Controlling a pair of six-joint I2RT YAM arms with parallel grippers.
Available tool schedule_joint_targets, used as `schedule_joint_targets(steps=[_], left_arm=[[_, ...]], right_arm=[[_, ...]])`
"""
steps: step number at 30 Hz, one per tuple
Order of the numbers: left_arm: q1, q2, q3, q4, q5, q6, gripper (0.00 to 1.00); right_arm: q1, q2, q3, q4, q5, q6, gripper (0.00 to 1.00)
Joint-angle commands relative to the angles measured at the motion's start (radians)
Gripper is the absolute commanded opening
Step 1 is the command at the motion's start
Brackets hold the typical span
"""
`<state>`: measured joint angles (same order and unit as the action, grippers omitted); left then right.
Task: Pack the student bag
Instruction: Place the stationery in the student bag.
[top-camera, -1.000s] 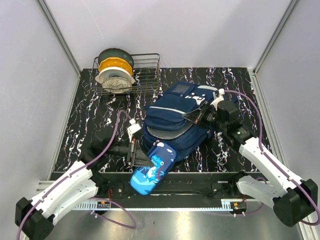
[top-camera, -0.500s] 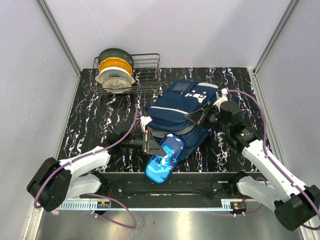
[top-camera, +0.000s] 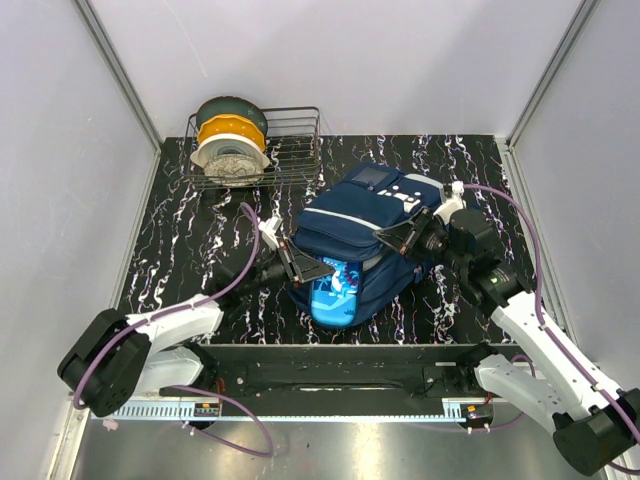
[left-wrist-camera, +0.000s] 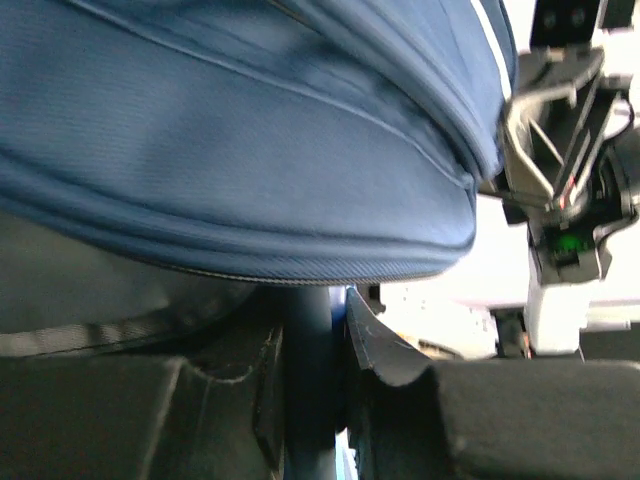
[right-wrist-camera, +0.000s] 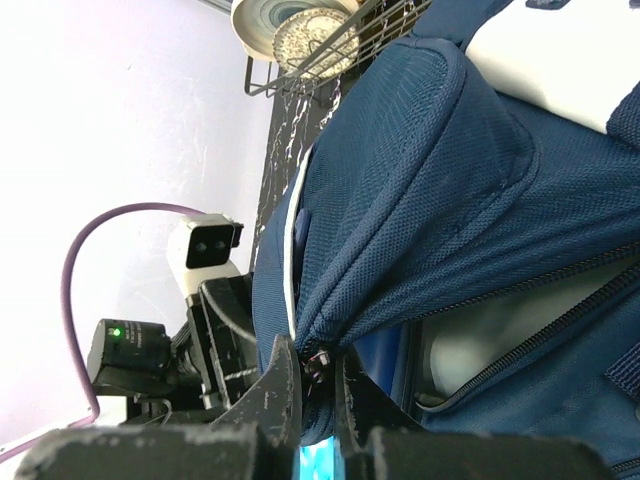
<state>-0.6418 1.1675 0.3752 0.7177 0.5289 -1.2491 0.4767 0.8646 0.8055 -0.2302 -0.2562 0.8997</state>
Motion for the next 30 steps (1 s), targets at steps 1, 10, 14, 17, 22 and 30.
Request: schedule_joint_targets(steps=[1, 10, 14, 17, 22, 30], left_arm=[[0.002, -0.009, 0.004, 0.266, -0.263, -0.055, 0.02], [-0.143, -0.029, 0.070, 0.229, -0.722, 0.060, 0.08], [-0.211, -0.017, 0.111, 0.213, -0.906, 0.105, 0.09], [-0.246, -0.006, 0.157, 0.174, -0.969, 0.129, 0.18], [-0.246, 0.029, 0.212, 0.097, -0.952, 0.131, 0.57], [-0.245, 0.049, 0.287, -0.177, -0.804, 0.100, 0.76]], right_arm=[[0.007, -0.067, 0.020, 0.172, -0.081, -0.004, 0.02], [0.028, -0.088, -0.054, 0.288, -0.092, 0.082, 0.01], [0.091, -0.075, -0.042, 0.292, -0.061, 0.073, 0.01], [0.131, -0.056, -0.029, 0.272, -0.032, 0.058, 0.01], [0.140, -0.067, -0.023, 0.169, 0.064, 0.038, 0.02], [0.140, -0.044, -0.002, 0.103, 0.113, 0.034, 0.04]])
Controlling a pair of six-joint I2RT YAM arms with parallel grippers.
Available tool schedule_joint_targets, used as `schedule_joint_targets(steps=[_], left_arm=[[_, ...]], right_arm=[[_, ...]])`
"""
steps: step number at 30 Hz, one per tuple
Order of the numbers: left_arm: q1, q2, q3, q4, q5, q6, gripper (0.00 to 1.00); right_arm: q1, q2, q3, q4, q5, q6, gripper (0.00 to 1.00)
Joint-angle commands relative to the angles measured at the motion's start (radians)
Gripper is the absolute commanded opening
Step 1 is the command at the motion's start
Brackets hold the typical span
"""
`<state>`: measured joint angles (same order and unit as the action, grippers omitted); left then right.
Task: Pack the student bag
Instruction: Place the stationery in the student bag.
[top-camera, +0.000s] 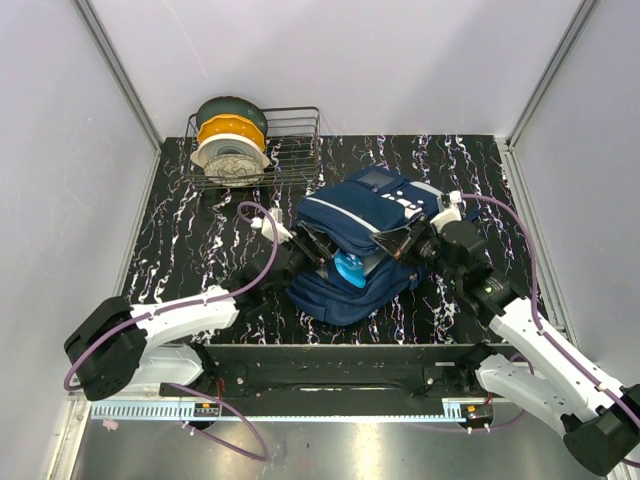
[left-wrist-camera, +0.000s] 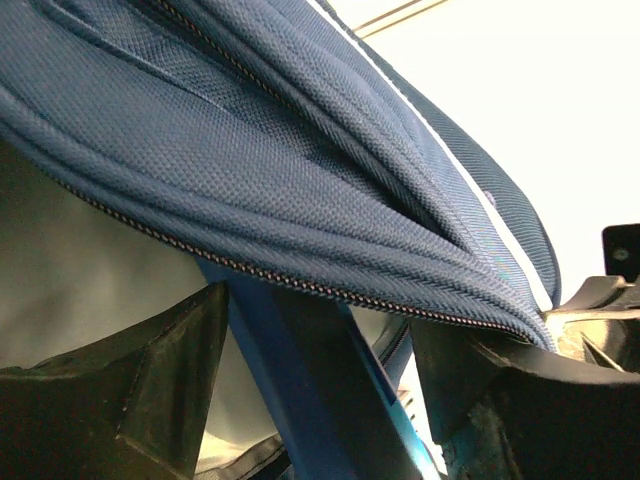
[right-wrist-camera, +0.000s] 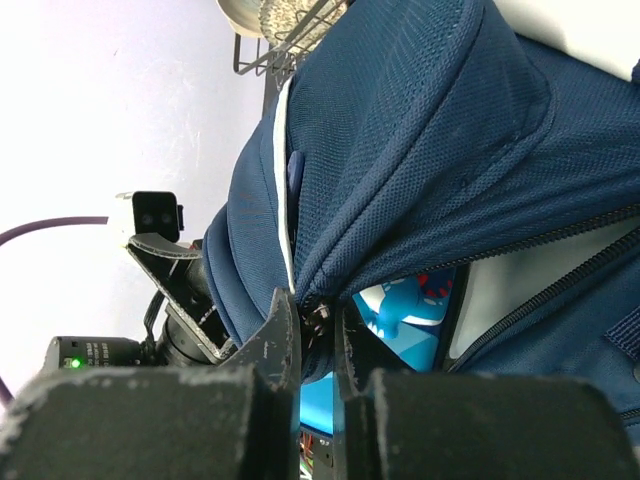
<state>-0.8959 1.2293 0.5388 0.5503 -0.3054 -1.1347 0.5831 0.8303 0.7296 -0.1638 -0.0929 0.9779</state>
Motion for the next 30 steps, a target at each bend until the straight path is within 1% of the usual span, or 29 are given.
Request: schedule_joint_targets(steps=[1, 3, 6, 9, 11, 14, 17, 20, 24, 25, 27, 28, 29, 30], left_arm=[[0.011, -0.016, 0.154, -0.060, 0.047, -0.004, 0.77], [0.011, -0.025, 0.179, -0.180, 0.092, 0.027, 0.77], [0.009, -0.065, 0.181, -0.262, 0.138, 0.053, 0.79], [0.009, -0.109, 0.162, -0.320, 0.178, 0.075, 0.84], [0.009, -0.125, 0.156, -0.363, 0.210, 0.082, 0.85], [0.009, -0.136, 0.136, -0.380, 0.293, 0.085, 0.85], [0.000, -0.143, 0.081, -0.349, 0.348, 0.056, 0.85], [-0.005, -0.171, 0.038, -0.355, 0.348, 0.039, 0.86], [-0.015, -0.195, 0.032, -0.418, 0.356, 0.068, 0.85], [-0.018, -0.198, 0.027, -0.418, 0.358, 0.075, 0.83], [-0.024, -0.200, 0.026, -0.415, 0.364, 0.087, 0.69], [-0.024, -0.200, 0.026, -0.417, 0.365, 0.087, 0.58], [-0.028, -0.202, 0.026, -0.411, 0.362, 0.089, 0.49], [-0.028, -0.202, 0.024, -0.394, 0.361, 0.092, 0.35]], right_arm=[[0.032, -0.004, 0.083, 0.029, -0.045, -0.042, 0.04], [0.032, 0.010, 0.096, 0.017, -0.033, -0.045, 0.05], [0.032, 0.033, 0.109, 0.009, -0.022, -0.053, 0.06], [0.032, 0.053, 0.123, 0.009, -0.018, -0.051, 0.06], [0.032, 0.061, 0.132, 0.010, -0.018, -0.054, 0.07], [0.034, 0.075, 0.143, 0.014, -0.018, -0.058, 0.07], [0.032, 0.081, 0.151, 0.018, -0.021, -0.059, 0.07], [0.032, 0.079, 0.151, 0.021, -0.019, -0.059, 0.07], [0.032, 0.081, 0.149, 0.021, -0.019, -0.058, 0.07], [0.032, 0.081, 0.149, 0.021, -0.018, -0.058, 0.07], [0.032, 0.085, 0.151, 0.024, -0.018, -0.058, 0.07], [0.032, 0.086, 0.151, 0.026, -0.021, -0.058, 0.07], [0.032, 0.087, 0.151, 0.027, -0.019, -0.058, 0.07], [0.032, 0.087, 0.152, 0.027, -0.021, -0.056, 0.07]])
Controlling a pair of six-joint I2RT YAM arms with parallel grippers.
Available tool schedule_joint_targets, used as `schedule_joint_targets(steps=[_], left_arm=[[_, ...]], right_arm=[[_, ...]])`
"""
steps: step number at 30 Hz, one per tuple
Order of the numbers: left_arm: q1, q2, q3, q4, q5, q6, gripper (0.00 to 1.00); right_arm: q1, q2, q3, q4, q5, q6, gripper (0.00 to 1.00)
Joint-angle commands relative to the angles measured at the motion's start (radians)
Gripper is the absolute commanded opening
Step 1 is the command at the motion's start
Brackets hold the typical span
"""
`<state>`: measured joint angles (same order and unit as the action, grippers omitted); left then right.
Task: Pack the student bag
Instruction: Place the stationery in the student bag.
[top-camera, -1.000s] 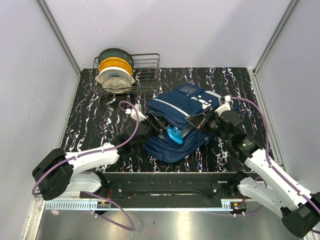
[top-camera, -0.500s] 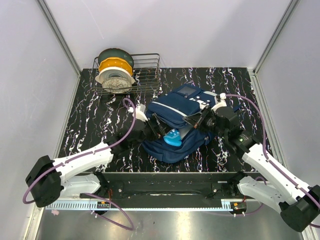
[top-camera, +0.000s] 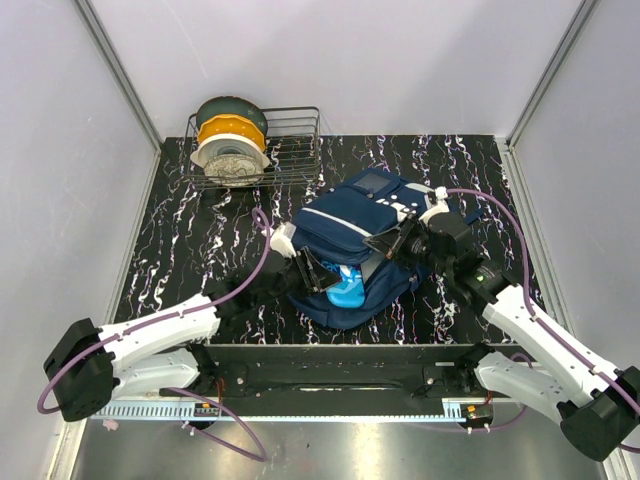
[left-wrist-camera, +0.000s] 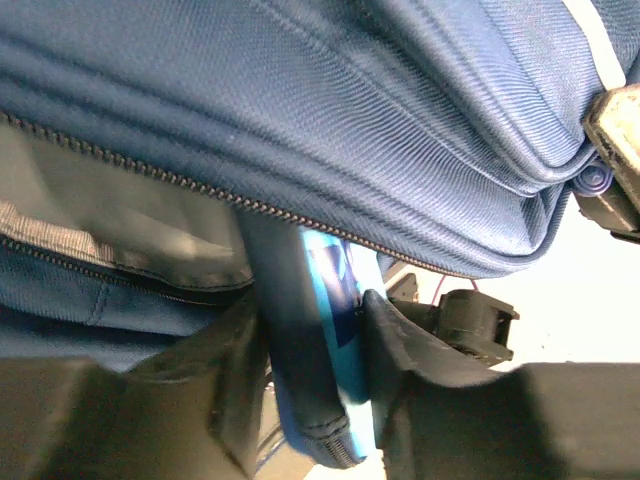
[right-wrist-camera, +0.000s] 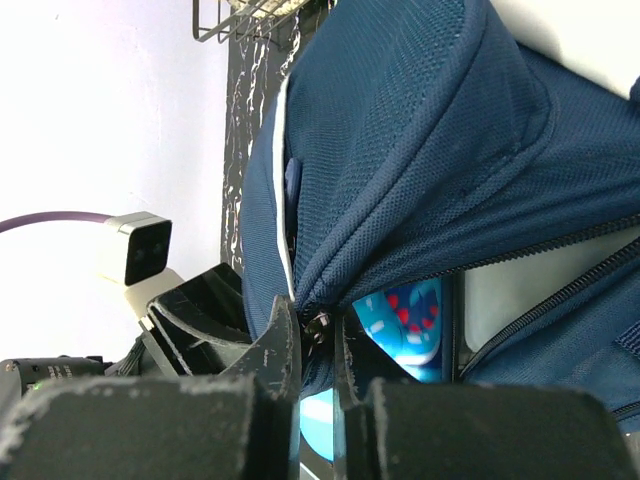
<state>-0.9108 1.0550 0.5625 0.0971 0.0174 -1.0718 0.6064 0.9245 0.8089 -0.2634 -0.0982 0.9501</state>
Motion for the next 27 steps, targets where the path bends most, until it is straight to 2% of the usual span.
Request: schedule_joint_targets(steps=[1, 3, 8, 14, 17, 18, 22, 25, 26, 27], left_arm=[[-0.014, -0.027, -0.001, 0.070, 0.035, 0.027, 0.29], [-0.016, -0.021, -0.004, 0.102, 0.010, 0.021, 0.15], [-0.016, 0.020, 0.013, 0.157, -0.101, -0.002, 0.01], [-0.014, 0.091, 0.060, 0.256, -0.270, -0.045, 0.00], [-0.016, 0.134, 0.067, 0.349, -0.359, -0.063, 0.00], [-0.014, 0.141, 0.053, 0.431, -0.373, -0.074, 0.00], [-0.016, 0.181, 0.054, 0.527, -0.477, -0.112, 0.06], [-0.016, 0.224, 0.094, 0.586, -0.493, -0.103, 0.18], [-0.014, 0.253, 0.115, 0.575, -0.478, -0.099, 0.23], [-0.014, 0.269, 0.161, 0.529, -0.467, -0.100, 0.39]], right_arm=[[0.009, -0.007, 0.072, 0.130, -0.017, -0.030, 0.07], [0.010, -0.010, 0.070, 0.138, -0.024, -0.027, 0.07], [0.009, -0.013, 0.072, 0.151, -0.044, -0.024, 0.07], [0.012, -0.032, 0.065, 0.171, -0.083, -0.025, 0.06], [0.024, -0.052, 0.049, 0.182, -0.090, -0.016, 0.06], [0.029, -0.056, 0.039, 0.182, -0.087, -0.010, 0.06], [0.043, -0.082, 0.010, 0.190, -0.069, 0.006, 0.06], [0.050, -0.092, 0.007, 0.196, -0.067, 0.006, 0.05], [0.050, -0.093, 0.007, 0.190, -0.066, 0.003, 0.05], [0.052, -0.092, 0.015, 0.184, -0.066, -0.004, 0.05]])
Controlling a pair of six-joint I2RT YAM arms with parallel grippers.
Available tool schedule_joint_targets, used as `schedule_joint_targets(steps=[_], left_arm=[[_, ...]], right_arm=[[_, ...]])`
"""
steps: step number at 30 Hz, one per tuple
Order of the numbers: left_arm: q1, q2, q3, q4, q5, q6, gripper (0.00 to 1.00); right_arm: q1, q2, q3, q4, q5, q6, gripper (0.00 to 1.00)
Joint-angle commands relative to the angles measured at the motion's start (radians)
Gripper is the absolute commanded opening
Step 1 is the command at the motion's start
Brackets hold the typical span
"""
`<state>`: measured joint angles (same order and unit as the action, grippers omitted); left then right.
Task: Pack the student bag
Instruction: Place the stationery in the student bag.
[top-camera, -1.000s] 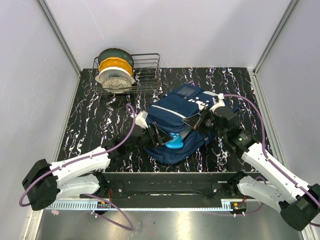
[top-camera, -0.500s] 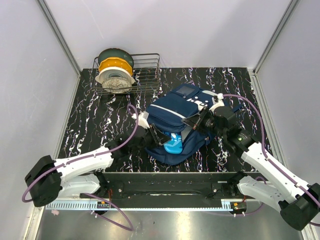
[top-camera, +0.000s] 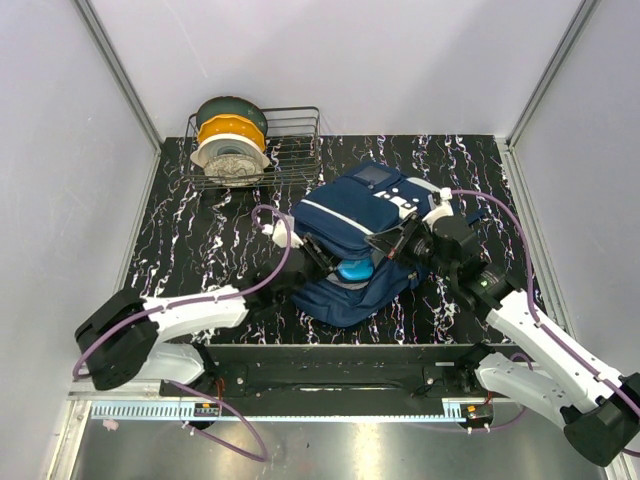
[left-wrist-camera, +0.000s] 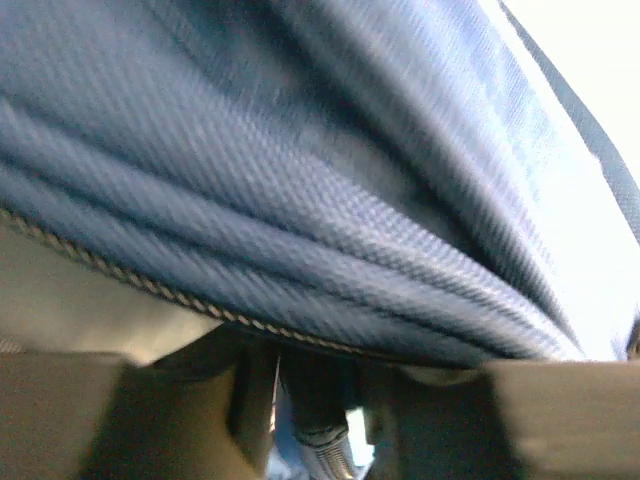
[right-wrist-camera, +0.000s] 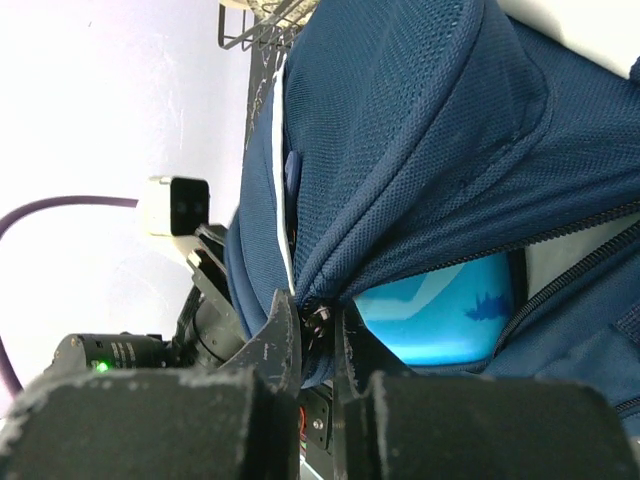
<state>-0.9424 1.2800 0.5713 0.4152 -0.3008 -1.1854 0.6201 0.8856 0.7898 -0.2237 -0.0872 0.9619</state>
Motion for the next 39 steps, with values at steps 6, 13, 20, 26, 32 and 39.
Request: schedule_joint_targets(steps=[6, 13, 20, 26, 32, 39], left_arm=[[0.017, 0.116, 0.171, 0.215, -0.003, -0.029, 0.67], [0.017, 0.032, 0.121, 0.105, 0.121, 0.017, 0.75], [0.008, -0.109, 0.044, -0.073, 0.184, 0.058, 0.76], [0.002, -0.119, -0.005, -0.032, 0.195, 0.038, 0.52], [0.002, 0.048, 0.128, 0.028, 0.222, 0.076, 0.20], [0.004, 0.203, 0.199, 0.234, 0.247, 0.056, 0.17]], right_arm=[[0.038, -0.062, 0.055, 0.100, -0.023, -0.040, 0.06], [0.038, -0.047, 0.071, 0.069, 0.010, -0.051, 0.08], [0.038, -0.011, 0.078, 0.069, 0.014, -0.046, 0.08], [0.035, 0.009, 0.080, 0.096, -0.006, -0.038, 0.08], [0.038, 0.010, 0.075, 0.113, -0.039, -0.029, 0.08], [0.035, -0.022, 0.065, 0.107, -0.029, -0.029, 0.08]])
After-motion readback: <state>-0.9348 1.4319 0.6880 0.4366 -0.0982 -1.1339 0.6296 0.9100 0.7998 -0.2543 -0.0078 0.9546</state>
